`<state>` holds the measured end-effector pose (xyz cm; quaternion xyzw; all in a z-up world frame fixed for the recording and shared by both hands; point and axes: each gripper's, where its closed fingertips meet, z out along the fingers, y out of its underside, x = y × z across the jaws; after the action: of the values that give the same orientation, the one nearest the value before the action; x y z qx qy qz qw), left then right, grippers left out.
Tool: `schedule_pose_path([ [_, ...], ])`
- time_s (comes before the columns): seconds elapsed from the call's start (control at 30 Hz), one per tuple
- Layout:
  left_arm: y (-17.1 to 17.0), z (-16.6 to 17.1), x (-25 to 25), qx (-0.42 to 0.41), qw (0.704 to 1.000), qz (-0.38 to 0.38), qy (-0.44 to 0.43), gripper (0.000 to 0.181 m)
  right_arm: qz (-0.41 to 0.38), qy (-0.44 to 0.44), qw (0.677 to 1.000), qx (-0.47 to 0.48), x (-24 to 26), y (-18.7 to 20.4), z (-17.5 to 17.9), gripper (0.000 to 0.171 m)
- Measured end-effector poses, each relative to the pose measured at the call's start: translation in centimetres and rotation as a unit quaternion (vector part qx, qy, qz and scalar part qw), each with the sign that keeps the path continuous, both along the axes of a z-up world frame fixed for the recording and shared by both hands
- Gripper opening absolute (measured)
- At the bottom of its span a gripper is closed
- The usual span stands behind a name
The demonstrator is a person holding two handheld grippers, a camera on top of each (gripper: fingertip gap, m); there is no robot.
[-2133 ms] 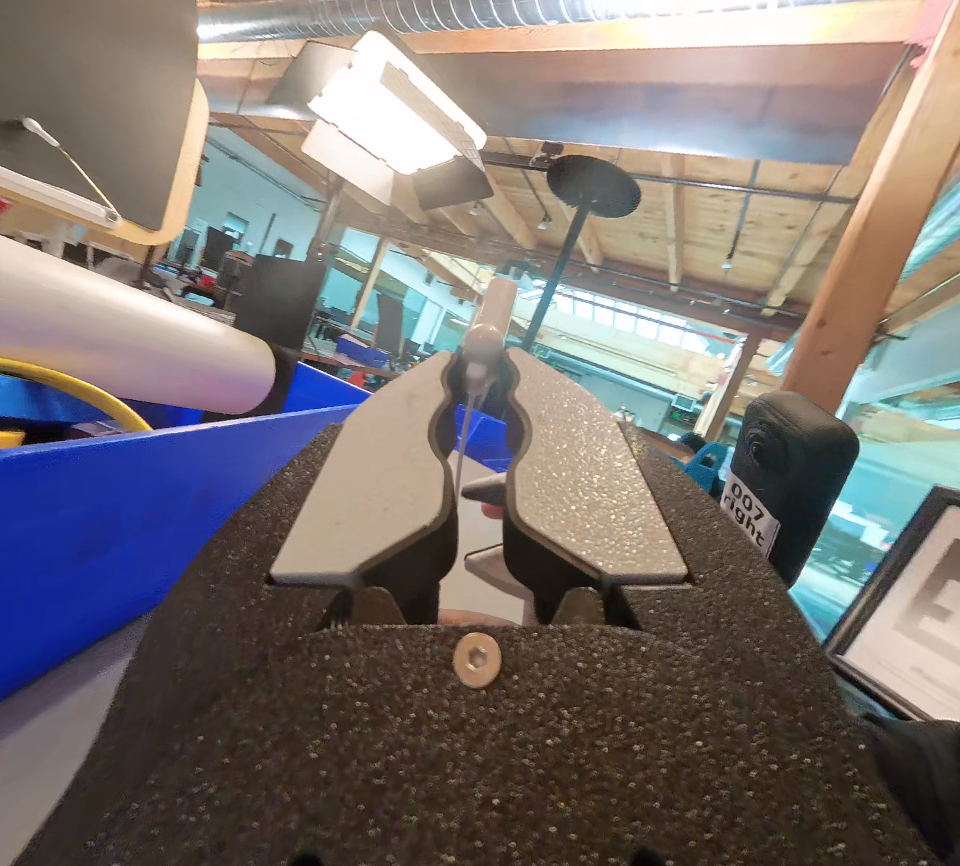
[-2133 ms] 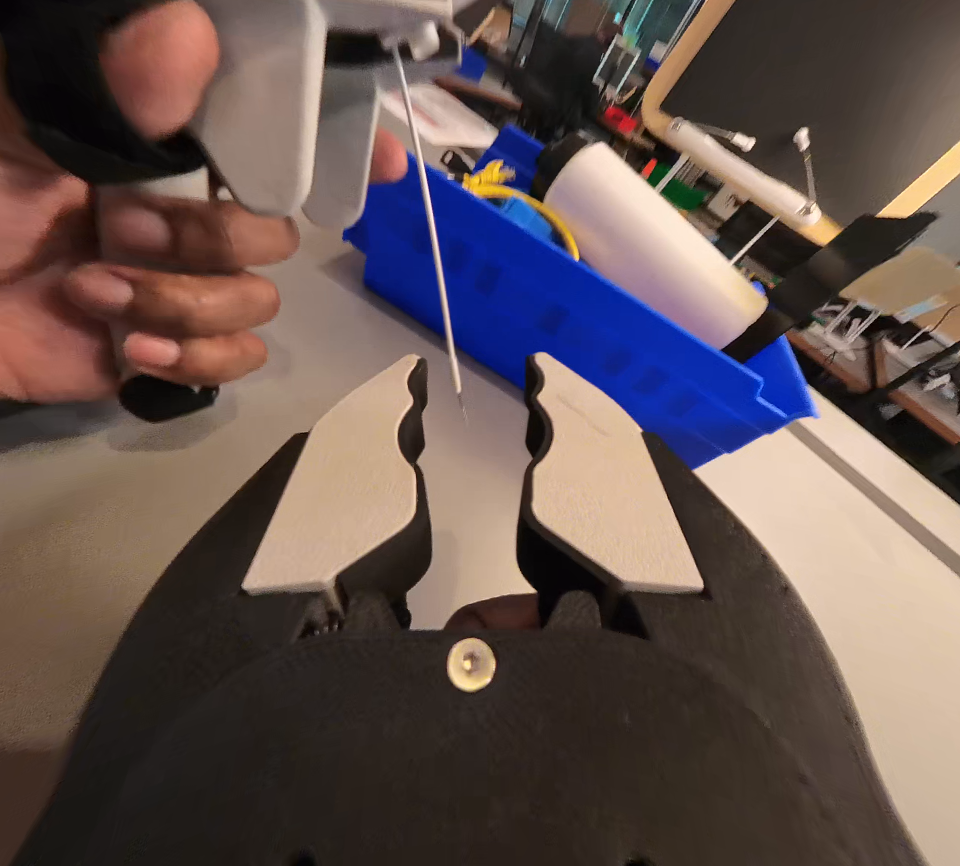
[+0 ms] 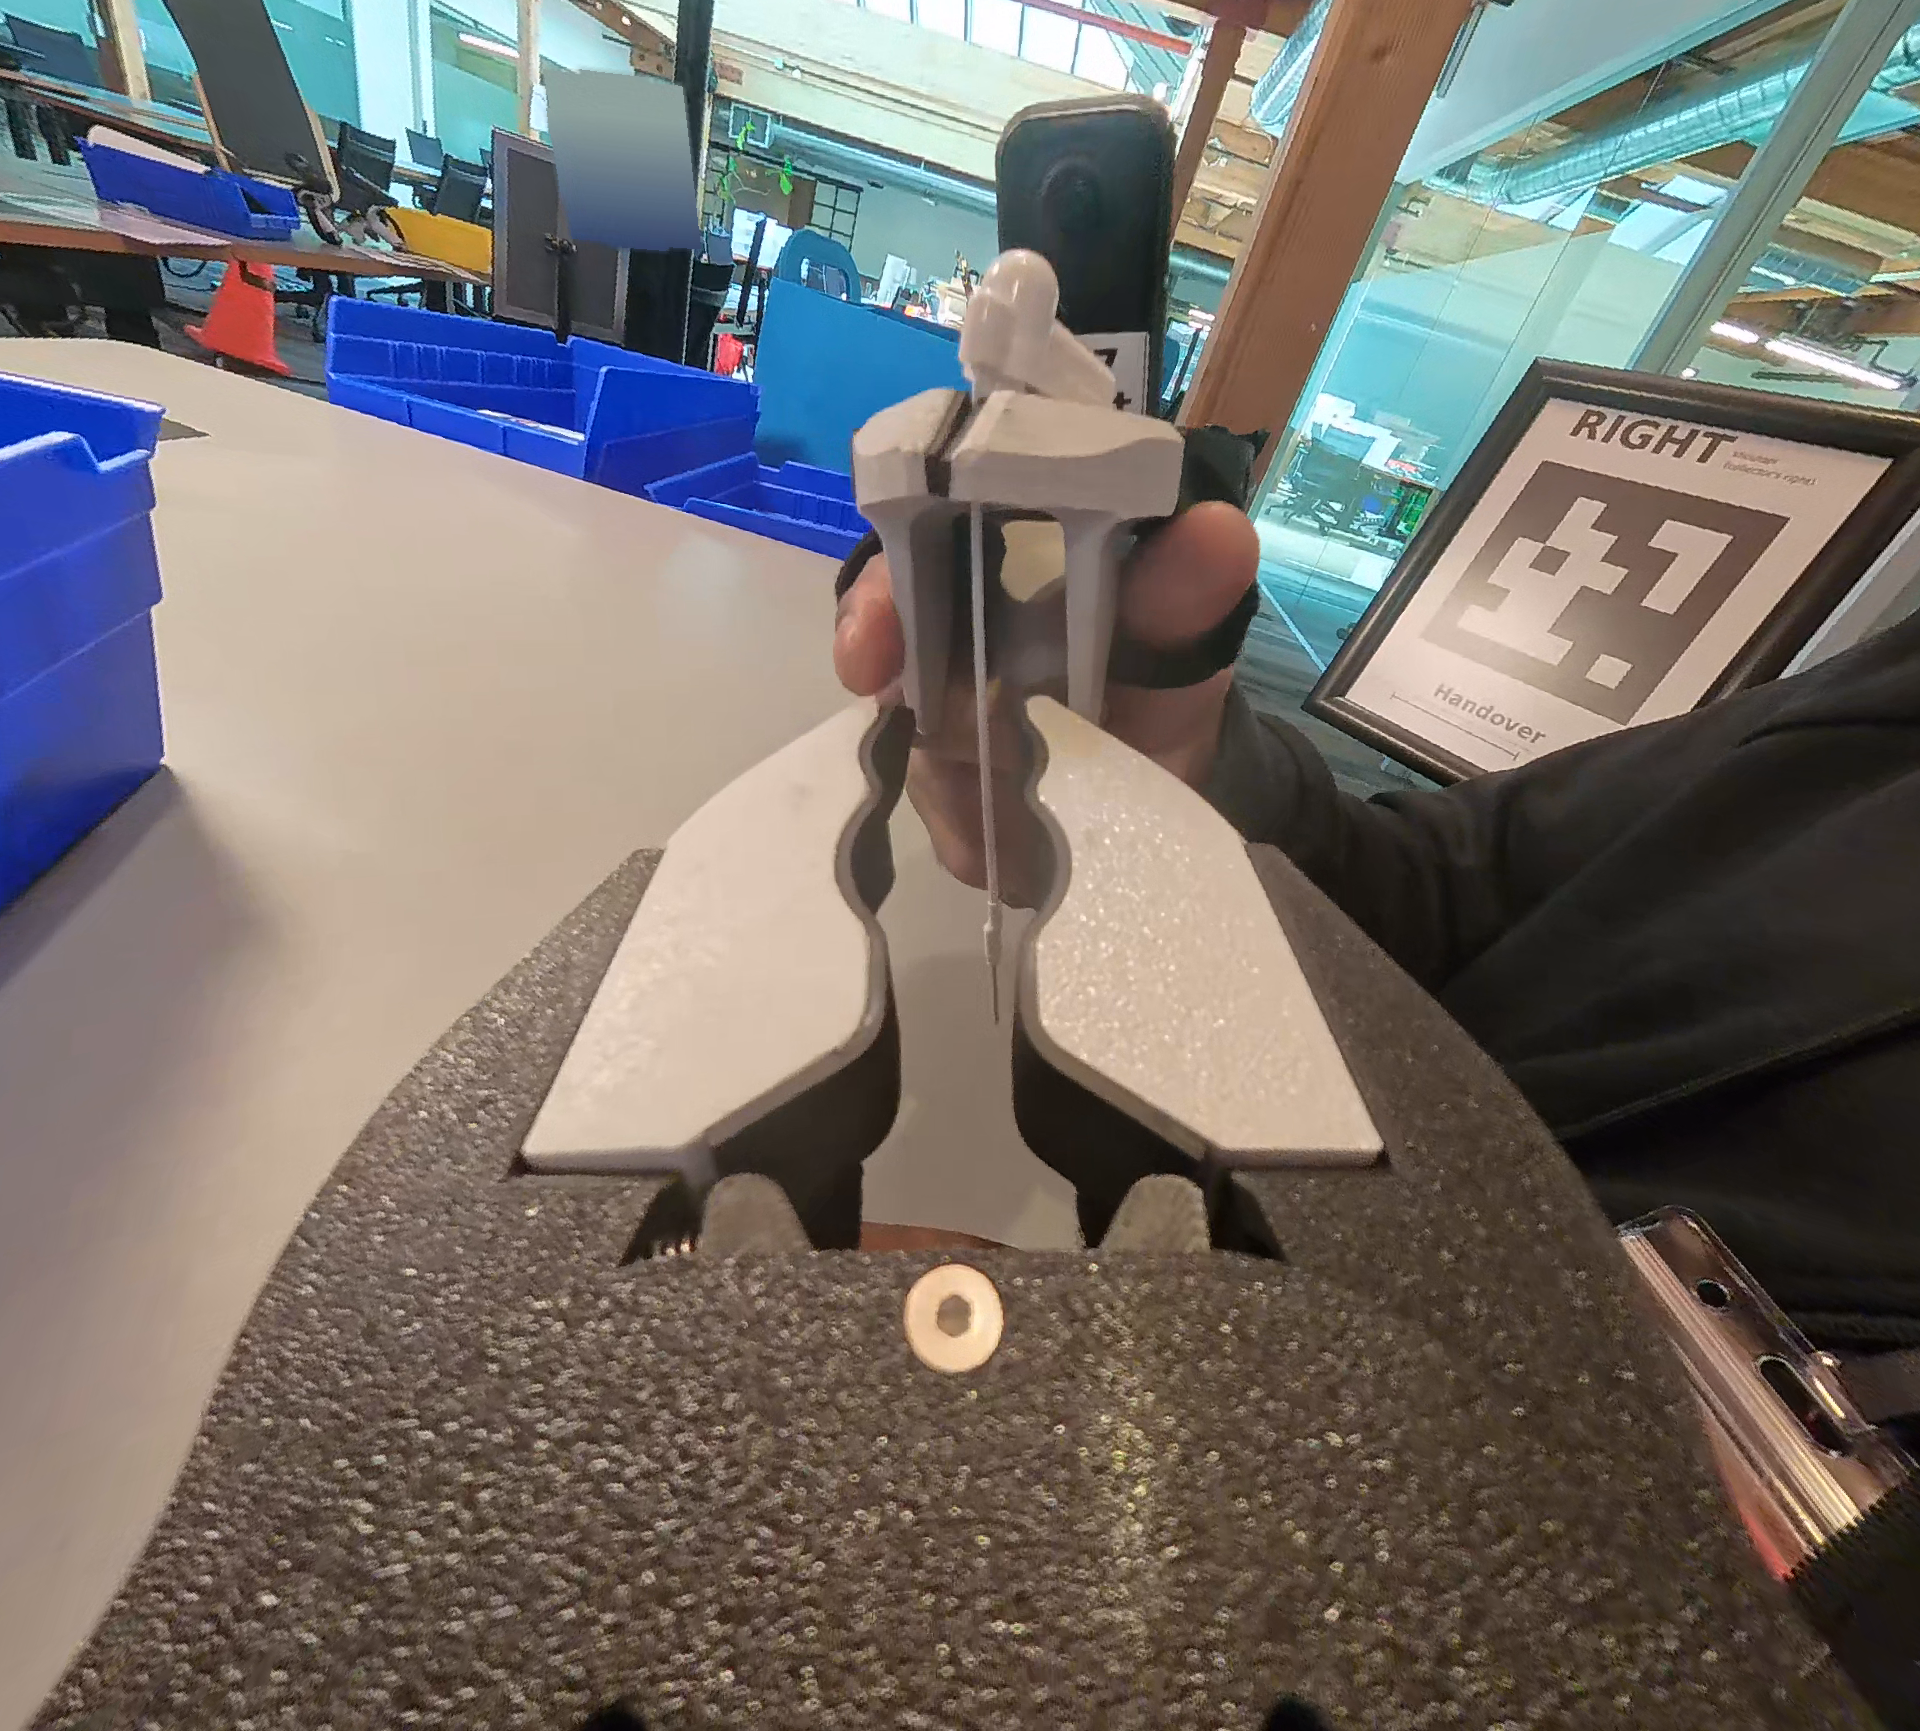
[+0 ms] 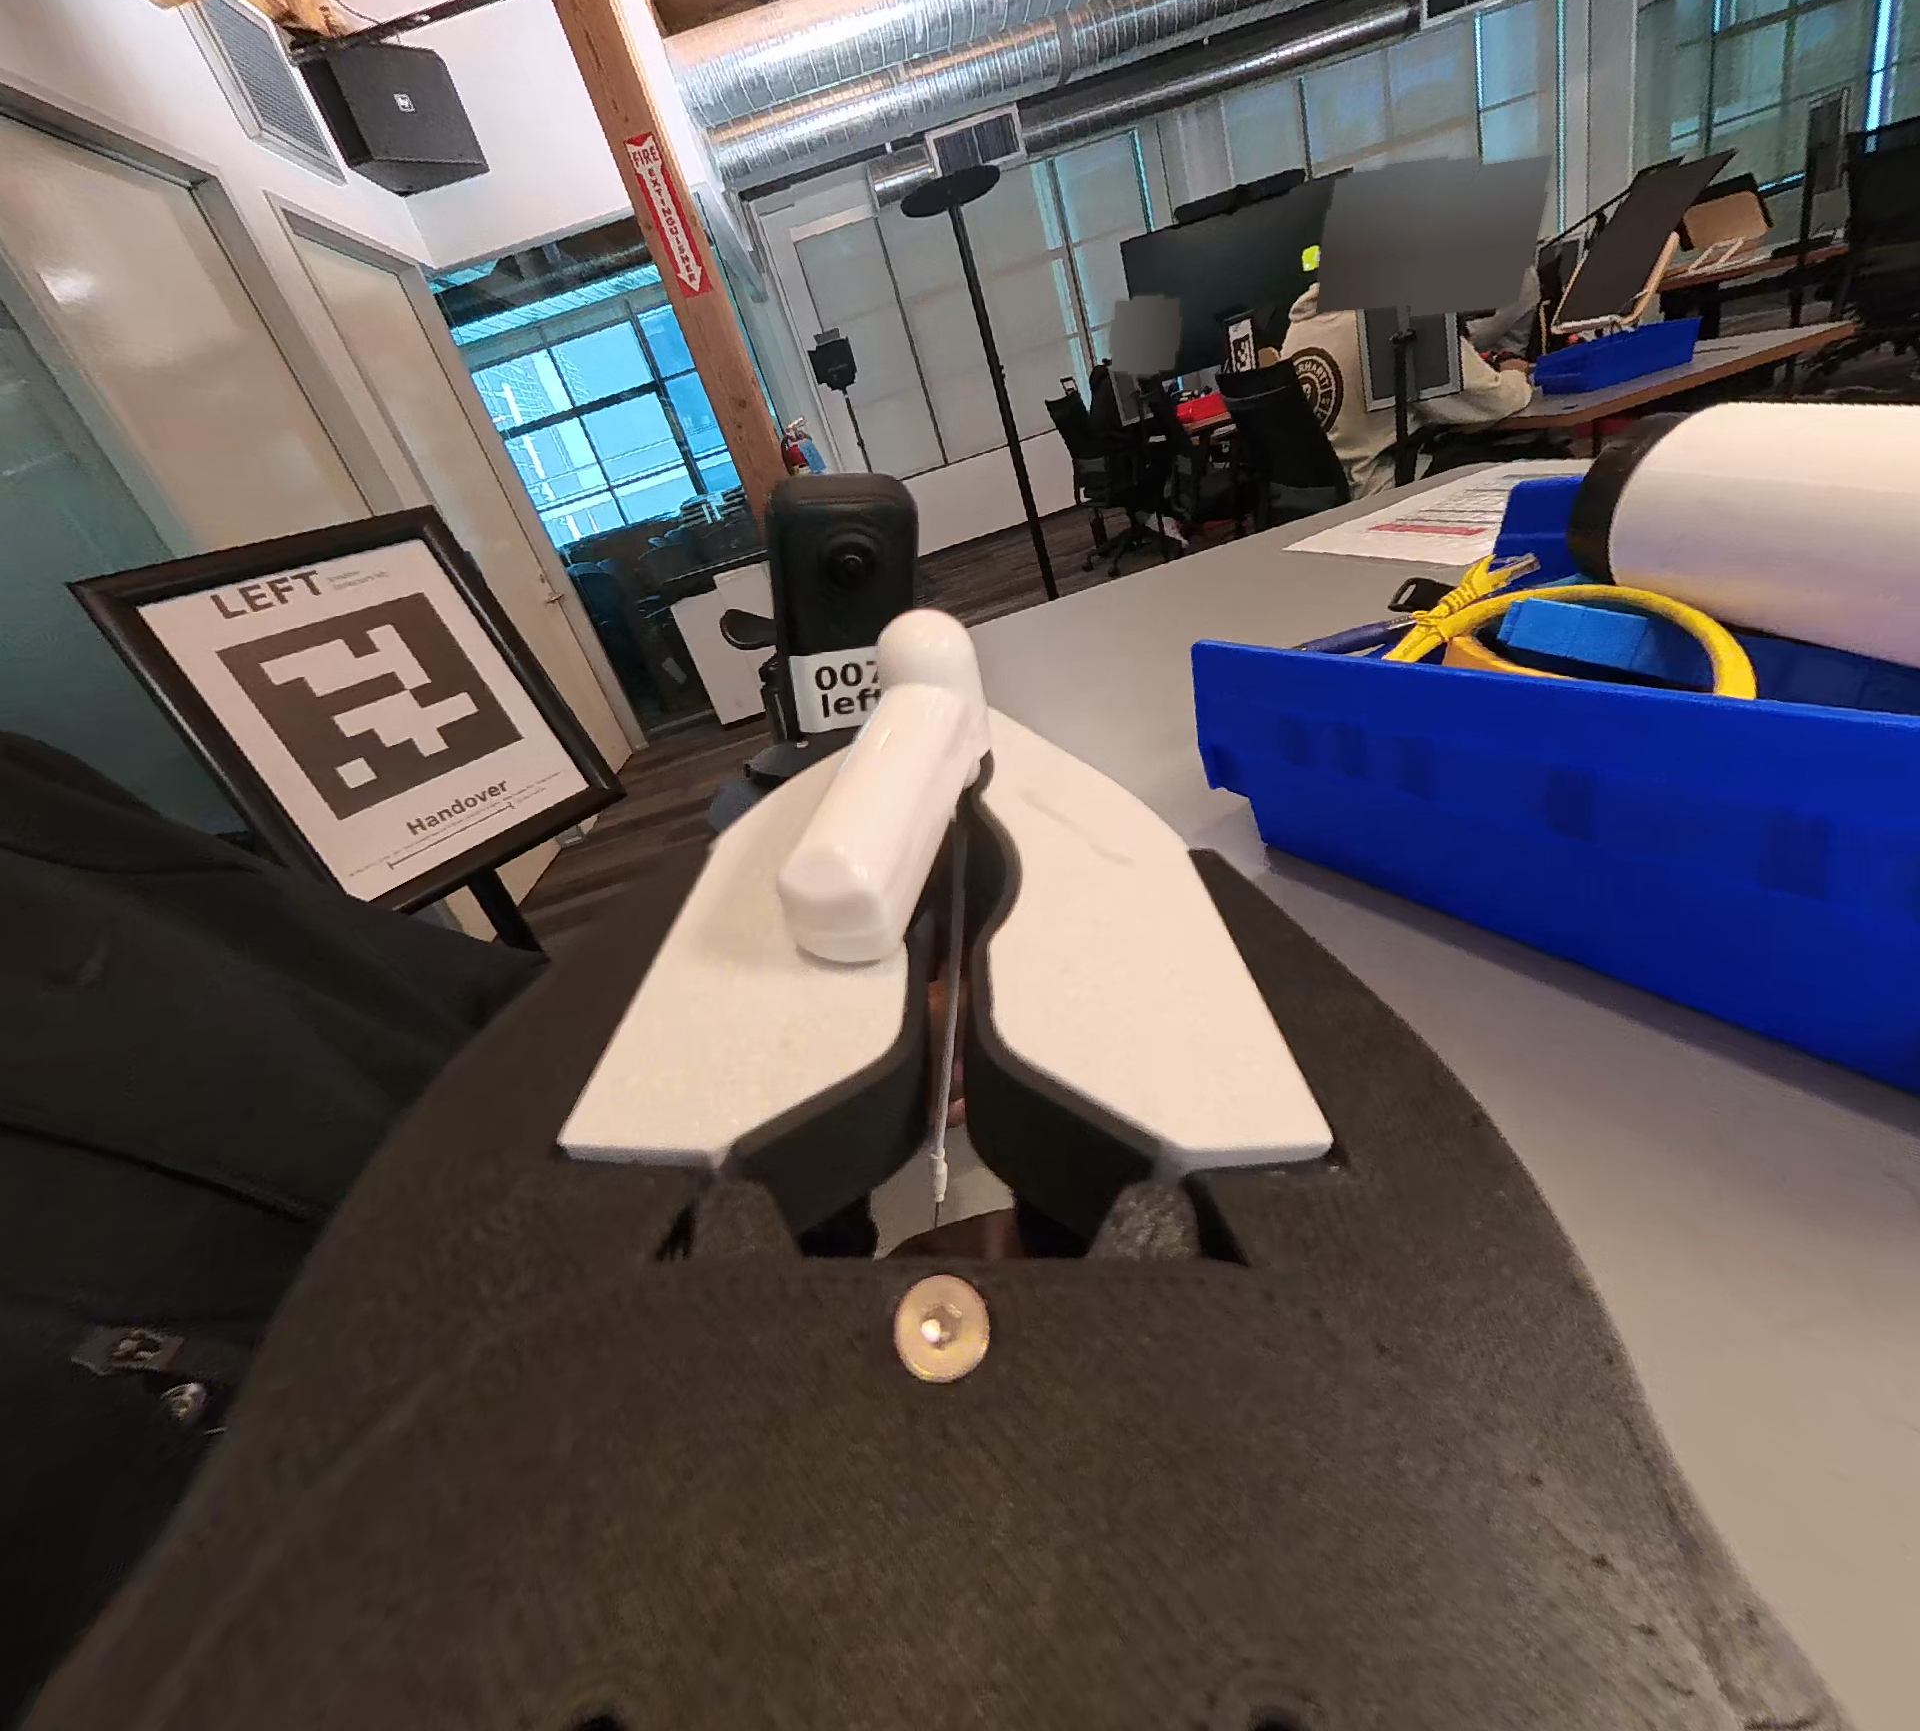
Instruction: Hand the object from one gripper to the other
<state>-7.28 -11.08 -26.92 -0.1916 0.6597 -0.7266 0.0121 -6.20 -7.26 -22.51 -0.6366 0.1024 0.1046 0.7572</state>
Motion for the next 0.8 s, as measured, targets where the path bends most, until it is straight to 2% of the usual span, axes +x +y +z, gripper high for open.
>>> schedule_pose_path([
  [0.4, -0.6, -0.4, -0.3, 0.023, 1.000, -0.009, -0.006, 0.020, 0.007, -0.015, 1.000, 0.003, -0.7, 0.4, 0.1, 0.000],
  [0.6, -0.2, -0.2, 0.0, 0.008, 1.000, -0.001, -0.001, 0.003, 0.015, -0.016, 1.000, 0.006, -1.1, 0.4, 0.3, 0.000],
  [0.7, 0.7, 0.2, 0.8, 0.014, 0.998, 0.042, -0.044, 0.003, -0.003, -0.014, 1.000, 0.000, -0.4, 0.1, 0.3, 0.000],
  [0.8, 1.8, 0.6, 2.0, 0.039, 0.987, 0.117, -0.099, 0.003, -0.038, -0.027, 0.998, -0.041, 0.6, -0.3, -0.7, 0.011],
])
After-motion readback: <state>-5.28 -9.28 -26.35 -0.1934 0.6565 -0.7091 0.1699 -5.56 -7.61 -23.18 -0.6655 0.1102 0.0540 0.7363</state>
